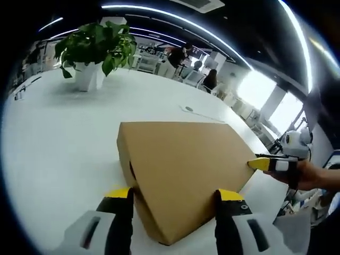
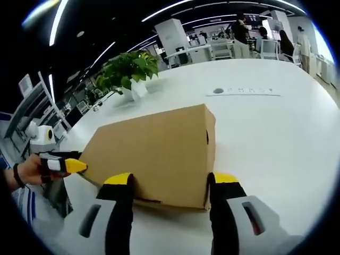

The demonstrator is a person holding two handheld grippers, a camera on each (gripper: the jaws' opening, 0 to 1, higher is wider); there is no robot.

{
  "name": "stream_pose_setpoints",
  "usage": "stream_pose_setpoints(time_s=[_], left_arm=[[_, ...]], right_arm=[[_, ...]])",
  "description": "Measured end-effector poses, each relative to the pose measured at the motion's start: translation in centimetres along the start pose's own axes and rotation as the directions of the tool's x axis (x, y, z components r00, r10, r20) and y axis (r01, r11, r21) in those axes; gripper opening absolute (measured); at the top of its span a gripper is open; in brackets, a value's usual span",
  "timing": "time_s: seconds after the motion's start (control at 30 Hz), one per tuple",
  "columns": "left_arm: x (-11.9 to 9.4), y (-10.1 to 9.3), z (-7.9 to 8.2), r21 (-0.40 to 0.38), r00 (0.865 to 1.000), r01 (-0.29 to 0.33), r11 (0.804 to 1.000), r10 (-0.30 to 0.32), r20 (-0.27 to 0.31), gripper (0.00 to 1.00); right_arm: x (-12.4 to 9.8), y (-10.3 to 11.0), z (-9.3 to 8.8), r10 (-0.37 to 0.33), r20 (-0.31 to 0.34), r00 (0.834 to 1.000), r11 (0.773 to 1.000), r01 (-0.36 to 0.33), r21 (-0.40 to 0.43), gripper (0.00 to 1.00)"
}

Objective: Operate the shoe box by opening the lid, removing the specified soft item, and placing it in the target area until the item is outside and the box remains undamaged.

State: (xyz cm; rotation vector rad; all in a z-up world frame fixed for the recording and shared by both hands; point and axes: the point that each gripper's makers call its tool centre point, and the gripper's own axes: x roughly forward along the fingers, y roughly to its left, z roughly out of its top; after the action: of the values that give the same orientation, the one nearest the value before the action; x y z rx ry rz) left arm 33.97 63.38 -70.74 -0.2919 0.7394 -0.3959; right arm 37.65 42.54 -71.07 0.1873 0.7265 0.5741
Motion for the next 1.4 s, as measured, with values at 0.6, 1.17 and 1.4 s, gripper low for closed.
stream_pose_setpoints(time_s=[0.6, 1.17, 1.4], left_arm=[[-1.2, -1.3, -1.6, 0.031, 0.998, 0.037, 0.999, -0.036, -0.054, 0.62], [-2.0, -2.9, -3.1, 0.089, 0.99, 0.109, 0.99, -0.1, -0.095, 0.79], [-2.7, -3.1, -3.4, 0.104, 0.985, 0.147, 0.984, -0.136, -0.11, 0.79]], right_arm=[[-2.3, 0.7, -2.2, -0.026, 0.016, 1.0, 0.999, 0.025, 0.031, 0.52], [-2.9, 1.2, -2.5, 0.136, -0.043, 0.99, 0.989, -0.139, -0.06, 0.6], [-3.0, 1.4, -3.0, 0.152, -0.082, 0.985, 0.975, -0.163, -0.149, 0.63]])
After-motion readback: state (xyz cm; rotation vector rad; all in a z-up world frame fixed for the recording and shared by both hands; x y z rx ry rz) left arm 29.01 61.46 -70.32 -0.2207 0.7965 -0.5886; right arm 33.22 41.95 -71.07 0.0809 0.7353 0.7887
